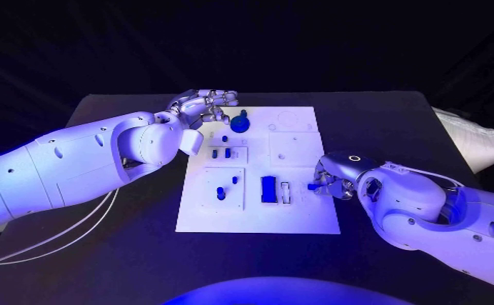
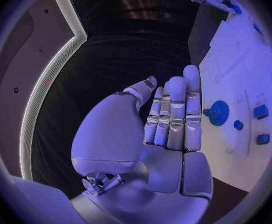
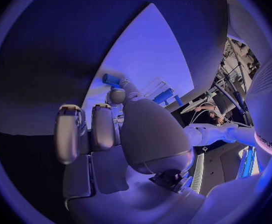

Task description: Assemble the parts on the task board

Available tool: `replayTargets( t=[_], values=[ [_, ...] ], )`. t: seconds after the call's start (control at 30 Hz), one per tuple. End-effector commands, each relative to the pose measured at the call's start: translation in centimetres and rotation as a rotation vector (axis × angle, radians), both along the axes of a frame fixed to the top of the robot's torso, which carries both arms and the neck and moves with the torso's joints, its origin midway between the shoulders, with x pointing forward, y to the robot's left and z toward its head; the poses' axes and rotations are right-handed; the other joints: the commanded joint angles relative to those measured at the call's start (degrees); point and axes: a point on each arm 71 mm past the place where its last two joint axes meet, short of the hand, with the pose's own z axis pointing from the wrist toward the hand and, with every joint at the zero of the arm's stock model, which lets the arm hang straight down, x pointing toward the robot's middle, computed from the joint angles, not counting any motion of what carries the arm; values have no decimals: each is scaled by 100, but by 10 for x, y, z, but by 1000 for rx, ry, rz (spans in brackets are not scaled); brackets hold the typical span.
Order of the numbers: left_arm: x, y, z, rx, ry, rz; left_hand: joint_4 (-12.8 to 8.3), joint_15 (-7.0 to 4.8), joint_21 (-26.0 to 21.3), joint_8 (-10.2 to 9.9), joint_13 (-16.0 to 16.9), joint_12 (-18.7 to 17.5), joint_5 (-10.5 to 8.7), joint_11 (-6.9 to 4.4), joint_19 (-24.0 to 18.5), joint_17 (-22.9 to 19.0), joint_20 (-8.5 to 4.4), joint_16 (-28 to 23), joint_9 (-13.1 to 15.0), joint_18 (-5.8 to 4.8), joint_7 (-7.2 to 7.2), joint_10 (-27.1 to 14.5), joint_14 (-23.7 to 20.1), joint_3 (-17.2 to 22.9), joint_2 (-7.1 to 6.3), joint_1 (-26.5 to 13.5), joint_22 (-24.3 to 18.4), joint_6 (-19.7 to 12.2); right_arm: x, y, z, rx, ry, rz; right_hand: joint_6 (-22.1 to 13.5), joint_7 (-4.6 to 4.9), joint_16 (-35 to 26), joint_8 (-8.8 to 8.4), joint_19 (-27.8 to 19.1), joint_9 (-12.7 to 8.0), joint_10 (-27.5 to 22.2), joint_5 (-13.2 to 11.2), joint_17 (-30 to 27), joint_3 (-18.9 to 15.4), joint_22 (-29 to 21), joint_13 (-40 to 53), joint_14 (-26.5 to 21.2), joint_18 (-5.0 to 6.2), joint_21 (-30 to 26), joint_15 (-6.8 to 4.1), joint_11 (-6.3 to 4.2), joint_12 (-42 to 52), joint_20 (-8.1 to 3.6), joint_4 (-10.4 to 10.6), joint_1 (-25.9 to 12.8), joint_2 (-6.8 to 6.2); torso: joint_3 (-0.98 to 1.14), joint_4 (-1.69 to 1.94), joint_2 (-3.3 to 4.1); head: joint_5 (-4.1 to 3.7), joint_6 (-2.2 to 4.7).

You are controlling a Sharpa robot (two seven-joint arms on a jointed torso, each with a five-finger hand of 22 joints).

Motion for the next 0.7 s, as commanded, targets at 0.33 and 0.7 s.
replayTargets(
  t=[0.33,0.7],
  values=[
    [-1,-3,1,-7,-8,-22,-1,8,-19,32,7,21,-1,13,-1,-7,47,-29,-2,65,14,-38,-48,-40,0,-49,-7,-40,-5,-3,3,407,155,-216,107,-16,52,-85,46,54,105,35,70,1517,286,36,309,-88,38,-26,-3,-54,19,86,-541,-424,-5,14,1,8,-5],
    [-1,-4,1,-7,-8,-25,-1,8,-19,32,7,21,-1,13,-1,-7,47,-29,-2,65,14,-38,-48,-40,0,-49,-7,-40,-4,8,-1,451,232,-228,162,-4,79,-104,59,80,166,224,112,1883,311,116,319,-91,50,-18,9,10,24,268,-1082,-732,-2,0,1,26,-14]
  ],
)
